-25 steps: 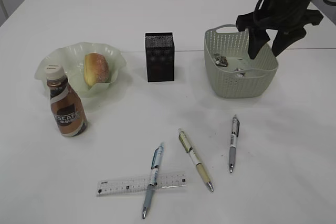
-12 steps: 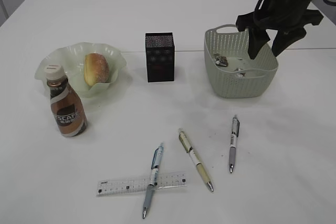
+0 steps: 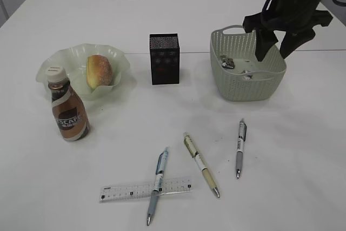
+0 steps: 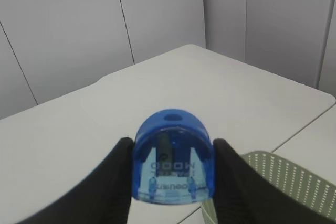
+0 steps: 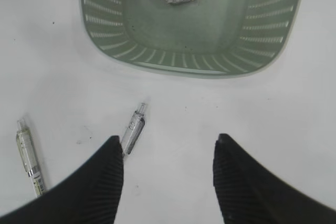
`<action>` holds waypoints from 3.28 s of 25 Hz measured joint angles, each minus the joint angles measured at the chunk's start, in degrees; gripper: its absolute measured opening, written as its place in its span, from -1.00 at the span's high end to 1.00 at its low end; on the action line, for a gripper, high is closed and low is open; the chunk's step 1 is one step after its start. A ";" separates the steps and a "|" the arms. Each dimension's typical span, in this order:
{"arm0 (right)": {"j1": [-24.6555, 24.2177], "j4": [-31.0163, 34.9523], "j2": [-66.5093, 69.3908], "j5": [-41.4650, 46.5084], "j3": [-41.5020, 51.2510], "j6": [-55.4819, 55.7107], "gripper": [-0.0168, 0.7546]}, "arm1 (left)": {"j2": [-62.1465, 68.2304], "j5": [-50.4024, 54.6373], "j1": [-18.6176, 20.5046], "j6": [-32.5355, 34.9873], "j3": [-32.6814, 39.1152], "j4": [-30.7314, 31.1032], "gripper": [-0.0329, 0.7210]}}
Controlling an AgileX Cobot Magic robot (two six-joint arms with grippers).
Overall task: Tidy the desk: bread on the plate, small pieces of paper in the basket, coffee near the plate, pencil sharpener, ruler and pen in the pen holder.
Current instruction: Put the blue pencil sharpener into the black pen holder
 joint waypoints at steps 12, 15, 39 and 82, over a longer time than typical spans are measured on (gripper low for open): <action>0.00 0.00 0.00 0.00 0.00 0.00 -0.09 | 0.00 -7.40 1.63 0.00 7.87 -2.90 0.06; 0.00 0.00 0.00 0.00 0.00 -0.09 -0.09 | 0.10 -7.55 2.01 0.00 7.87 -4.29 0.06; 0.00 0.00 0.00 0.00 0.00 -0.09 -0.09 | 8.04 -11.21 2.35 0.00 7.87 -7.83 0.06; 0.00 0.00 0.00 0.00 0.00 -0.09 -0.09 | 12.32 -12.55 4.70 0.00 7.87 -7.83 0.06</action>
